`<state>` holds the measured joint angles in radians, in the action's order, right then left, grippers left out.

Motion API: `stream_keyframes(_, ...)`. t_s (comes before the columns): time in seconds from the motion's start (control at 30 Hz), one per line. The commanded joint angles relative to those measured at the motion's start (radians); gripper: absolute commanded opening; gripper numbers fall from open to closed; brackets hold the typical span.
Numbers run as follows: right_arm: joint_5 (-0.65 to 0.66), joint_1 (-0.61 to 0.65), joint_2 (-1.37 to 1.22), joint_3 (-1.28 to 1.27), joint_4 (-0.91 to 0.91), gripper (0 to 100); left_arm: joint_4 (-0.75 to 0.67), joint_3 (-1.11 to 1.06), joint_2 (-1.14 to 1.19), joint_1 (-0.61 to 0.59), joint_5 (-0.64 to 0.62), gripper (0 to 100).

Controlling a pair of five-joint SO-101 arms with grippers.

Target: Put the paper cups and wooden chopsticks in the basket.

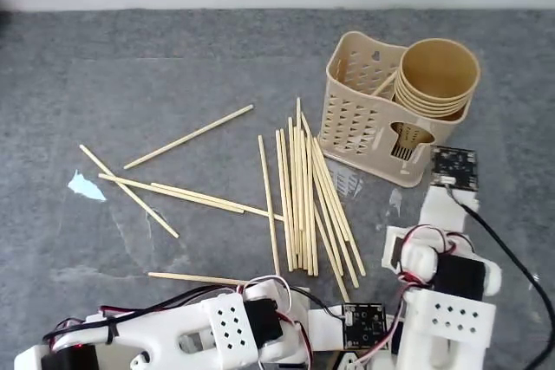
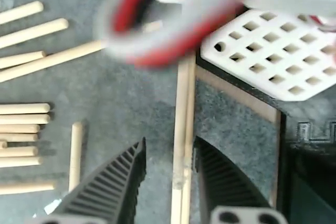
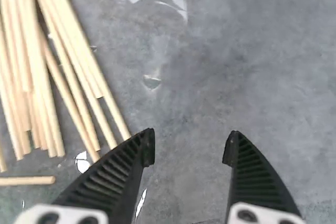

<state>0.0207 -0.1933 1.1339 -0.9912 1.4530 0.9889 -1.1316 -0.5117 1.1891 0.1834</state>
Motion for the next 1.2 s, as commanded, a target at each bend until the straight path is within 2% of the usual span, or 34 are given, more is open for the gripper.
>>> stream_keyframes(0.0, 0.038, -0.038, 0.019, 0.06, 0.005, 22.6, 0.025, -0.008, 0.008, 0.014, -0.006, 14)
stream_keyframes(0.1, 0.058, -0.038, 0.019, 0.058, 0.01, 22.6, 0.02, -0.005, 0.006, 0.012, -0.008, 14)
stream_keyframes(0.23, 0.058, -0.038, 0.019, 0.057, 0.01, 22.6, 0.012, 0.022, 0.006, -0.018, -0.095, 14)
stream_keyframes(0.5, 0.058, -0.038, 0.019, 0.057, 0.004, 22.6, -0.002, 0.025, 0.006, -0.112, -0.115, 14)
stream_keyframes(0.63, 0.058, -0.038, 0.019, 0.057, 0.004, 22.6, 0.0, 0.039, 0.006, -0.112, -0.152, 14)
stream_keyframes(0.93, 0.058, -0.045, 0.019, 0.081, 0.005, 22.6, 0.008, 0.031, 0.017, -0.109, -0.149, 14)
stream_keyframes(1.17, 0.058, -0.047, 0.019, 0.123, 0.01, 22.6, 0.068, 0.027, 0.017, -0.107, -0.146, 14)
